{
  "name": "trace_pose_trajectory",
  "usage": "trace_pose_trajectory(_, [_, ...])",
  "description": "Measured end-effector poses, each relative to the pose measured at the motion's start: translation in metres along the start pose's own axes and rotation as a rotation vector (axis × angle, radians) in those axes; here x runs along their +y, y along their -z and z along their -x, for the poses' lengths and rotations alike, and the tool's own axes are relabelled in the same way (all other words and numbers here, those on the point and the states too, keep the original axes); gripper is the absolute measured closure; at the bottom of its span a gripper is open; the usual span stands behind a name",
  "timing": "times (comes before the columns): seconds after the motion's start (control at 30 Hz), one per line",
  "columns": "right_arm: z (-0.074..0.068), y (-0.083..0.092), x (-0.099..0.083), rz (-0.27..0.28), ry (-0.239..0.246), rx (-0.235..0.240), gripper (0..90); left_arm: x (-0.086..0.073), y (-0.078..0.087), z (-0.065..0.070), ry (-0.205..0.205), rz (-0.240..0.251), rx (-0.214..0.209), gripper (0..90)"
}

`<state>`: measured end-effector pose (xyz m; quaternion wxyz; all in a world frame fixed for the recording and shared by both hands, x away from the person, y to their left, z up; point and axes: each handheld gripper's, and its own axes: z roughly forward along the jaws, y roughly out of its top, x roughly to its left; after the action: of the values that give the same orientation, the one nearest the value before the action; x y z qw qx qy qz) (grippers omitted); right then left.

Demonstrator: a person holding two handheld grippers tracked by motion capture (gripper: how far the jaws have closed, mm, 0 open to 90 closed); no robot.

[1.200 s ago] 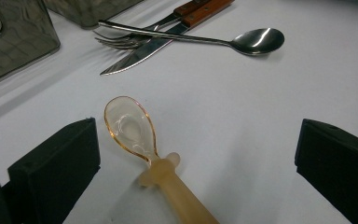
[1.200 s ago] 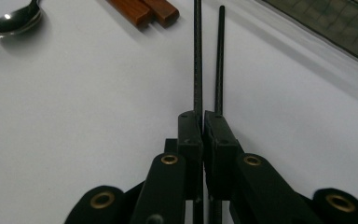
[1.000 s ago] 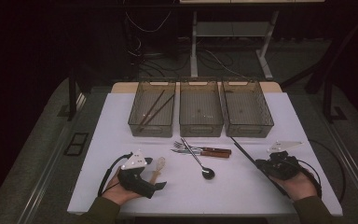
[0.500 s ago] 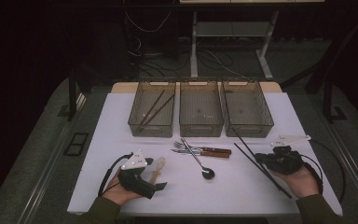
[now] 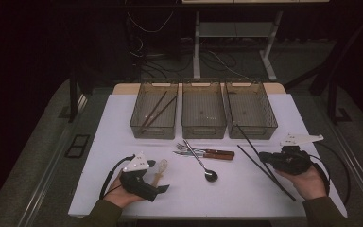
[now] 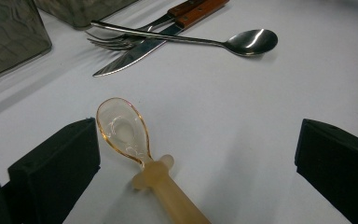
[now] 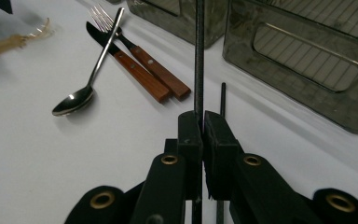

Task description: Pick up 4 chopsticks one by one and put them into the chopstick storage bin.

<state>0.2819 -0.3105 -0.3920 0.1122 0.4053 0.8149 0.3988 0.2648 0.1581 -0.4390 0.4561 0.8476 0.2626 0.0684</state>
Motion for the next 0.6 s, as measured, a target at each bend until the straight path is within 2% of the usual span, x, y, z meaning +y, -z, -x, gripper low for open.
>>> trace_pose_trajectory(0.3, [-0.005, -0.004, 0.023, 0.019, 0.013, 0.018, 86.2, 0.0, 0.0, 0.0, 0.001, 0.002, -0.003, 0.0])
trace_pose_trajectory(0.43, [-0.009, -0.008, 0.038, 0.041, 0.019, 0.022, 86.2, 0.0, 0.001, -0.001, 0.013, 0.017, -0.008, 0.0])
trace_pose_trajectory(0.6, [-0.017, -0.012, 0.061, 0.068, 0.026, 0.027, 86.2, 0.001, 0.001, 0.0, 0.002, 0.023, -0.013, 0.0])
